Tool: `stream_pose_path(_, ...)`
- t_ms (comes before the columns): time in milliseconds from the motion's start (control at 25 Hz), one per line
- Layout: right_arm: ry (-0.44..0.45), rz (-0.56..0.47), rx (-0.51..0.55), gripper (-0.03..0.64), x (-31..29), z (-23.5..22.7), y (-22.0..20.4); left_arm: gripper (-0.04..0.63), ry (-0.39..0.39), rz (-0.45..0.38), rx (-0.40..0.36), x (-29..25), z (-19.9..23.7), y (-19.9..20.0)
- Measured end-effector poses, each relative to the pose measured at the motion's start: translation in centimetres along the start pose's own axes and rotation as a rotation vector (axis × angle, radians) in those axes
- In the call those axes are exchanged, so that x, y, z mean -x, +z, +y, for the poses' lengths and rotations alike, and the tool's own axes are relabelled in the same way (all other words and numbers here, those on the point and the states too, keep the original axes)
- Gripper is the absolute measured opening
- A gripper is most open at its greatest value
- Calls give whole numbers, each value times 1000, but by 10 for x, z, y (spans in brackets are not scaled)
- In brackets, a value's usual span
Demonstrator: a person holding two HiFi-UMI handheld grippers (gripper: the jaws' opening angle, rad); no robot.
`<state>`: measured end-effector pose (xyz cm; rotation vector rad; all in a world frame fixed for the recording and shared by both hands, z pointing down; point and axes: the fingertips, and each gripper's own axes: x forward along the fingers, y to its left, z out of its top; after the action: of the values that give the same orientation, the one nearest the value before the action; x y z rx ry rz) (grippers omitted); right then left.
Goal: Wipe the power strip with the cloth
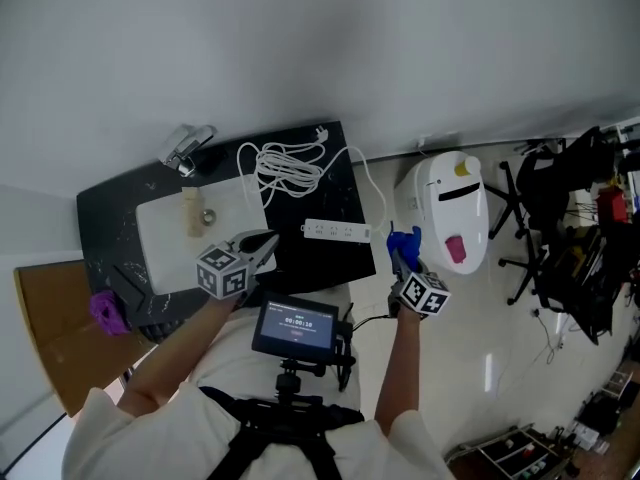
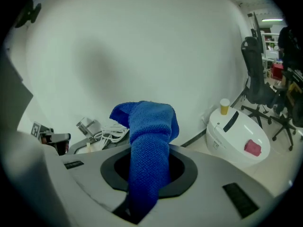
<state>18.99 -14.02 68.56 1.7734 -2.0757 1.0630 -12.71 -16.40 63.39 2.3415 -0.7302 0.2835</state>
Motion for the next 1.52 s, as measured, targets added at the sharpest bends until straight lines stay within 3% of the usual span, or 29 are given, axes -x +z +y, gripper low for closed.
stream_pose_path(160,43,-90,56,81,35,20,21,3,-39,-24,-6,1,-15,-1)
stream_pose_path(280,69,-145,67,83,59,30,33,3,-61,-62,44,0,-22,5)
stream_pose_path(400,68,-175,86,83,77,25,42,3,-84,-123,98,3,-36,15)
stream_pose_path(520,78,-211,94,83,91,14,53,3,-85,-136,88,3,-57,17)
stream_pose_path(720,121,-251,85,83,128,4,57,3,-29,-126,50,0,-94,20)
stream_pose_path(1000,168,-266,94,83,172,3,58,3,53,-194,11,23,-130,37)
stream_pose_path(1200,209,-310,108,83,200,5,57,3,55,-263,32,46,-154,38)
stream_pose_path(1520,278,-340,183,83,251,28,26,3,113,-284,31,84,-190,-4)
